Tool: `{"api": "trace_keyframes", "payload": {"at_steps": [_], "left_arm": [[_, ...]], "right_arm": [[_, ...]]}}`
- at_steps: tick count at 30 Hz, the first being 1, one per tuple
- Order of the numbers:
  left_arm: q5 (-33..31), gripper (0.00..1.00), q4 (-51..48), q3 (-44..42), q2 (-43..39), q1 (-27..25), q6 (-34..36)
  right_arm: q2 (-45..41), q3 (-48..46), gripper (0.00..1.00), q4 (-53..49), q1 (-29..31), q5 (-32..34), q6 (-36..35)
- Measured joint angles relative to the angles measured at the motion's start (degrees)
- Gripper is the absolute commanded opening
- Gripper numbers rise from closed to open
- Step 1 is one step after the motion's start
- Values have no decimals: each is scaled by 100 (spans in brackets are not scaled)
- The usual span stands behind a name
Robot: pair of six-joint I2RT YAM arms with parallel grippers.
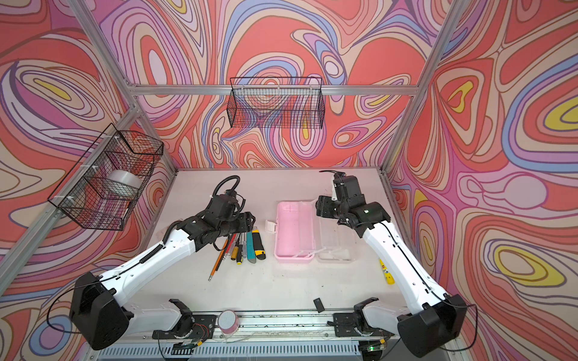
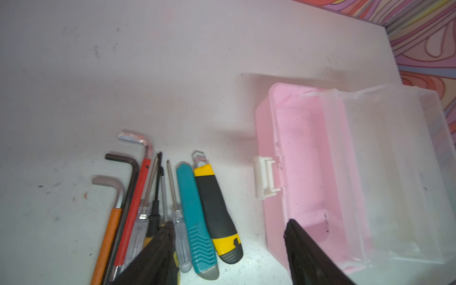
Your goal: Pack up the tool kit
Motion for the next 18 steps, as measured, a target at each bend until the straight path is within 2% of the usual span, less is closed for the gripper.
{"api": "trace_keyframes", "payload": {"at_steps": [4, 9, 18], "left_arm": [[11, 56, -179, -330, 37, 455, 55], [68, 49, -175, -597, 195, 929, 96], [17, 42, -151, -820, 588, 1132, 149]], "right_arm": [[96, 0, 71, 229, 415, -42, 118], [450, -55, 72, 518, 704, -122, 269], [612, -238, 71, 776, 743, -184, 442]]}}
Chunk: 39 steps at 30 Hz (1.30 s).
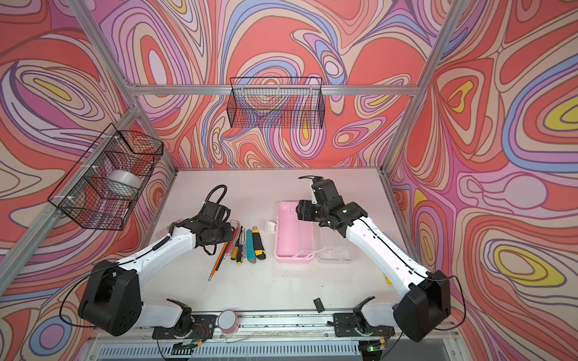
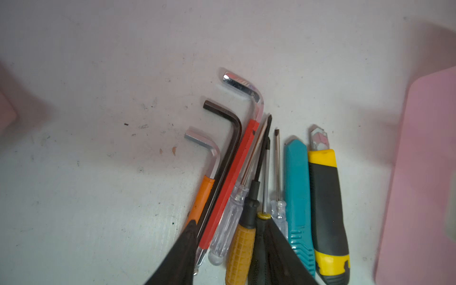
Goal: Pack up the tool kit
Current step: 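Grasp the orange-handled hex key with the left gripper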
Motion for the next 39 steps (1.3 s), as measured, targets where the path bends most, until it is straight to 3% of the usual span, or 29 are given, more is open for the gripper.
{"api": "trace_keyframes", "payload": {"at_steps": [8, 35, 39], "left_arm": [[-20, 37, 103, -389, 162, 302, -2], [-81, 30, 662, -363, 975, 332, 39], [-74, 22, 680, -280, 1062, 332, 50]], "right_arm": [[13, -109, 71, 109, 26, -24, 59], [175, -267, 74, 179, 31, 142, 61], [212, -358, 74, 192, 31, 149, 63]]}}
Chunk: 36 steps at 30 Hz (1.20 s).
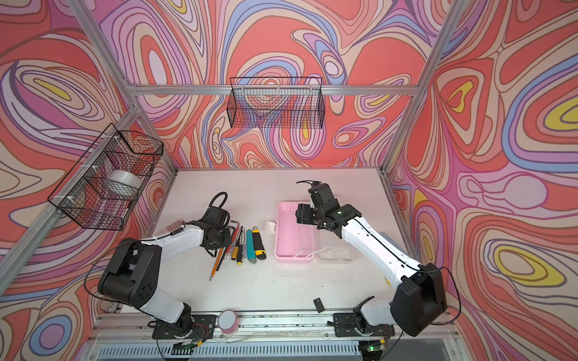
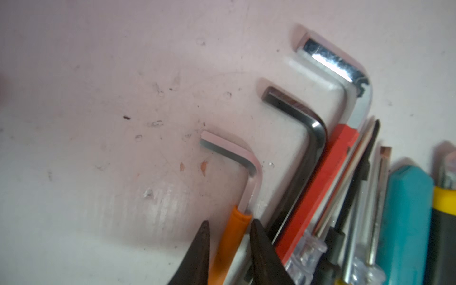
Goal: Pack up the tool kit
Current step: 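Grasp the orange-handled hex key with the left gripper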
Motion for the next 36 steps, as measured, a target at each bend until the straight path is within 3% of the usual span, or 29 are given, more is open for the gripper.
{"api": "trace_keyframes", "payload": {"at_steps": [9, 20, 27, 36], "left_arm": [[-7, 37, 0, 162, 149, 0, 33], [-4, 31, -402, -114, -216, -24, -146], [-11, 20, -562, -109, -227, -52, -214], [-79, 18, -638, 7, -114, -55, -203]], "right_arm": [[22, -35, 74, 11, 0, -7, 4], [79, -120, 74, 166, 0, -114, 103], [79, -249, 74, 260, 0, -149, 142], [79, -372, 74, 315, 0, -153, 146]]}}
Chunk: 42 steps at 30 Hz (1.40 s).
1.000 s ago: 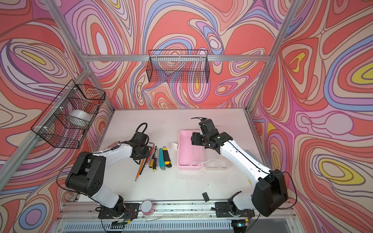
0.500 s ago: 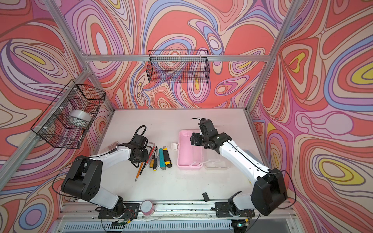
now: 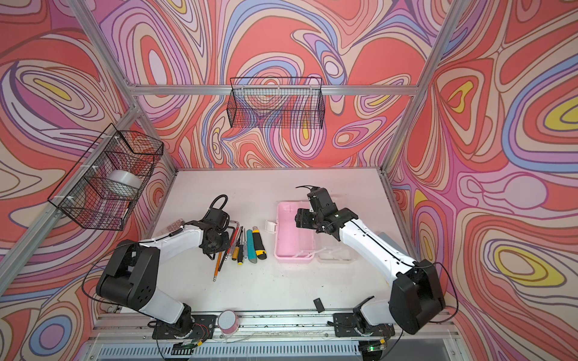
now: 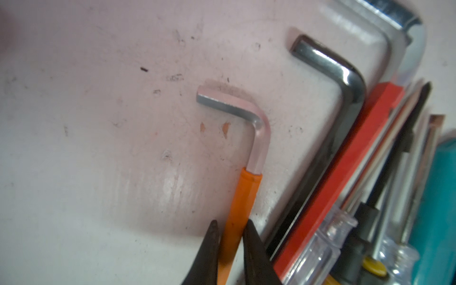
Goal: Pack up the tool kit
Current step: 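Grasp the orange-handled hex key with the left gripper, then carry the orange hex key over the pink box with left gripper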
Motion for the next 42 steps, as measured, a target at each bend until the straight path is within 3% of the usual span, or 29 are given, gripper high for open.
{"api": "trace_keyframes", "payload": {"at_steps": [13, 16, 24, 42], "left_arm": [[-341, 7, 11, 382, 376, 0, 238], [-341, 0, 13, 382, 376, 0, 260], [-310, 0, 26, 295, 273, 0, 289], [708, 0, -682, 339, -1818, -92, 229]], "right_arm": [[105, 39, 74, 96, 0, 20, -46], [173, 50, 74, 114, 0, 20, -61], [317, 149, 74, 162, 0, 9, -90], [168, 153, 75, 181, -33, -46, -98]]}}
